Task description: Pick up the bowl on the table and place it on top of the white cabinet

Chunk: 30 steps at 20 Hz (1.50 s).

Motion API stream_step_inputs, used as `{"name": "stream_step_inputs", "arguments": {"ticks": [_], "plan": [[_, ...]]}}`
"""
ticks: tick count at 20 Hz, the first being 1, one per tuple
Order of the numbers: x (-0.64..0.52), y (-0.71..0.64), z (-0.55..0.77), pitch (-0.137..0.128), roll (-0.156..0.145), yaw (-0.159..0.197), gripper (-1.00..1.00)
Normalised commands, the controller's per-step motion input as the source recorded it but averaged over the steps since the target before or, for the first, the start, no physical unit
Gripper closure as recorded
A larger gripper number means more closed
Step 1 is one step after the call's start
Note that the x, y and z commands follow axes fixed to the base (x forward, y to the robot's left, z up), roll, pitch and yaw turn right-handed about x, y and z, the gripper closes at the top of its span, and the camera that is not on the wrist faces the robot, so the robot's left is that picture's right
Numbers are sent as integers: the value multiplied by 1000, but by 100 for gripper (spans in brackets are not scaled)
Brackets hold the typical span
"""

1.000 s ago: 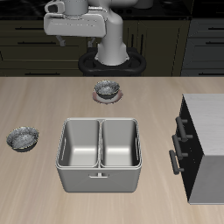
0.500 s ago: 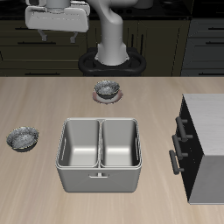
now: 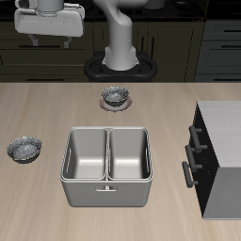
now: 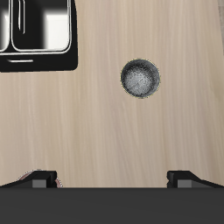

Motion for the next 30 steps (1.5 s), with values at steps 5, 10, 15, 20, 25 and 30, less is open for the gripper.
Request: {"name": "stream_step_inputs", "arguments": {"ticks": [5, 10, 15, 20, 25, 30], "plan": [[54, -135, -84, 12, 14, 14, -100], [32, -188, 29, -7, 1, -4, -100], [29, -235, 106, -25, -20, 11, -100], [49, -270, 70, -12, -26, -26, -100], [-23, -75, -32, 6, -6, 17, -100], [-13, -222, 10, 1, -31, -7, -100]]}}
